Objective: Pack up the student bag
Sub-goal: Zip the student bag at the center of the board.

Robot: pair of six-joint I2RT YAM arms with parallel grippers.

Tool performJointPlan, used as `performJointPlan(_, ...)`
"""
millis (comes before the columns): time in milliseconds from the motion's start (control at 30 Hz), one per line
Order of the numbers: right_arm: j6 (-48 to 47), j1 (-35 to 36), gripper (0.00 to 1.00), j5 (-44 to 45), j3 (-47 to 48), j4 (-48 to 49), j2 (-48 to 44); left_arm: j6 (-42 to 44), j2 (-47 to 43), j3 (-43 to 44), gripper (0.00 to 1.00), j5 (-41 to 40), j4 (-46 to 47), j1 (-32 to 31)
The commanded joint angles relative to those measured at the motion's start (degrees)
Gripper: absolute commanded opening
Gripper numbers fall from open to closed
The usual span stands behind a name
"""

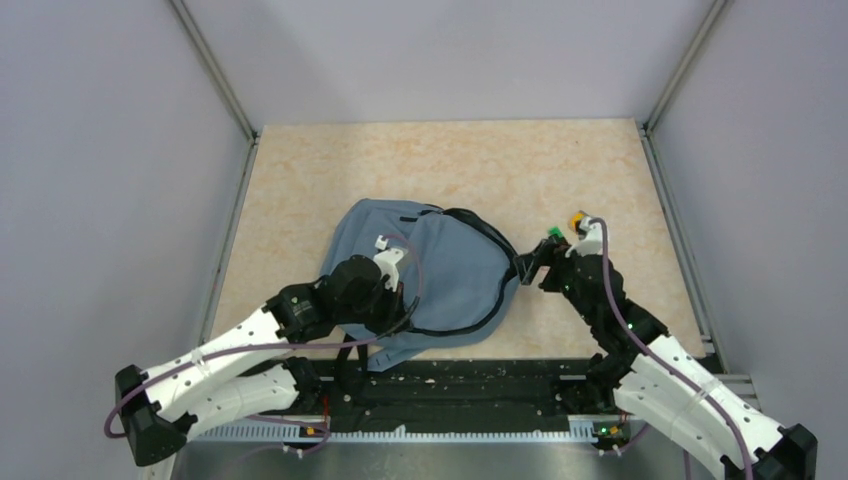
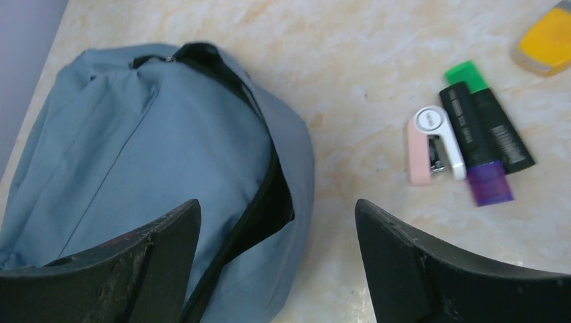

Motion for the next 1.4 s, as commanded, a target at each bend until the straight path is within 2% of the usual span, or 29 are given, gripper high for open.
performJointPlan(0, 4.87, -0.33, 0.83, -13.96, -2.91, -1.04, 1.02, 3.3, 1.76, 3.57, 0.0, 4.41, 6.49, 0.04)
performJointPlan(133, 10.51, -0.33, 0.84, -22.21, -8.39, 7.18, 0.93, 3.36, 4.26, 3.41, 0.0, 6.46, 8.35, 0.04)
performJointPlan(300, 12.95, -0.33, 0.83, -24.67, -10.99, 14.3, 2.95, 3.44, 6.31, 4.56, 0.0, 7.54, 8.82, 0.04)
performJointPlan(467, 10.97, -0.35, 0.73, -27.16, -9.21, 15.64, 6.23, 3.62, 6.58, 6.02, 0.0, 6.64, 10.07, -0.01)
performJointPlan(667, 10.76, -0.25, 0.27, -28.28, -9.5, 18.24, 9.98, 3.77, 8.14, 5.83, 0.0, 8.51, 18.09, -0.13)
performJointPlan(700, 10.93, -0.24, 0.17, -28.36, -9.74, 18.74, 10.43, 3.98, 9.01, 6.23, 0.0, 9.14, 19.05, -0.14)
performJointPlan(800, 11.93, -0.17, 0.01, -28.2, -10.72, 20.63, 11.54, 4.76, 11.78, 7.72, 0.0, 10.42, 21.45, -0.84)
performJointPlan(967, 13.97, 1.05, 0.0, -25.9, -12.45, 23.63, 12.11, 4.03, 15.87, 8.66, 0.0, 12.13, 30.12, -2.25)
performJointPlan(1267, 14.92, 5.59, 0.0, -19.81, -13.01, 25.56, 12.74, 2.67, 26.11, 11.79, 0.0, 8.58, 43.2, -6.49)
performJointPlan(1367, 13.83, 5.82, 0.0, -17.31, -12.04, 23.44, 11.91, 1.22, 30.19, 14.03, 0.0, 7.11, 47.95, -7.22)
